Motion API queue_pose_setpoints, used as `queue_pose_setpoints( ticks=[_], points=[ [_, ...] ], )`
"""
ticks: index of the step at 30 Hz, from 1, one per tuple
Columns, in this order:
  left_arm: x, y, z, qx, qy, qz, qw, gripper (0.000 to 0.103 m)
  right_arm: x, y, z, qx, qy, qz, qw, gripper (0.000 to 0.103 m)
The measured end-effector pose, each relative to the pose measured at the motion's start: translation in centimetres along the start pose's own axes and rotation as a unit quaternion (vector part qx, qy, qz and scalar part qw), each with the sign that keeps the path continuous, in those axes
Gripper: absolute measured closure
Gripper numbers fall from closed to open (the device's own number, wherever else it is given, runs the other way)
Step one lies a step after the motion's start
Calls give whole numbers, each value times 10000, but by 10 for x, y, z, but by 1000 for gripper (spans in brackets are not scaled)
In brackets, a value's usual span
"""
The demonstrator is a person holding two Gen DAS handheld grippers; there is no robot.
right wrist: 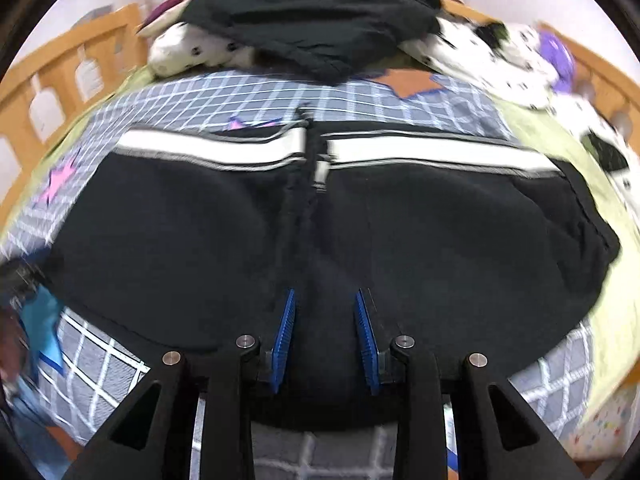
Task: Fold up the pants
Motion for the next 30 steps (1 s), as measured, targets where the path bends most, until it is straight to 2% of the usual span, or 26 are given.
queue_pose_setpoints(
  ticks=[2,4,5,6,8,12,16,19,23,27,30],
  points=[
    [3,7,2,-61,-175,57,9998,32,4,19,22,21,-263,97,9996,69],
    [13,12,2,-95,-195,57,9997,32,10,46,50,-235,-474,348,9980,50],
    [19,13,2,-70,-166,82,9998,33,12,57,62,-397,-536,485,9966,37],
    [25,13,2,-59,-160,90,9998,33,13,70,78,-593,-593,655,9943,32],
    [37,12,5,-20,-178,99,9998,33,12,80,105,-854,-699,719,9913,32],
    [56,14,12,105,-187,167,9996,33,-1,79,146,-952,-1065,633,9877,32],
    [73,9,13,110,-147,190,9997,33,-21,60,174,-1081,-1246,529,9849,32],
    [82,-1,8,52,-55,86,9999,33,-37,41,189,-1014,-1411,419,9839,32],
    [87,-22,-5,-316,205,-119,9992,32,-52,12,202,-664,-1801,352,9808,32],
    [83,-47,-15,-956,477,-485,9931,32,-58,-12,204,-510,-2024,425,9771,32],
    [83,-64,-19,-1115,538,-535,9909,33,-56,-28,205,-412,-2152,480,9745,31]
  ],
)
Point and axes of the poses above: each gripper's, at about its wrist camera, not at the fingertips, and y roughly against the way its jaws point, z to its right, x to its top, the point moved 4 cm from there along -y, roughly the way its jaws point, and after that the axes turned 8 degrees about y, right-handed, at the moved point
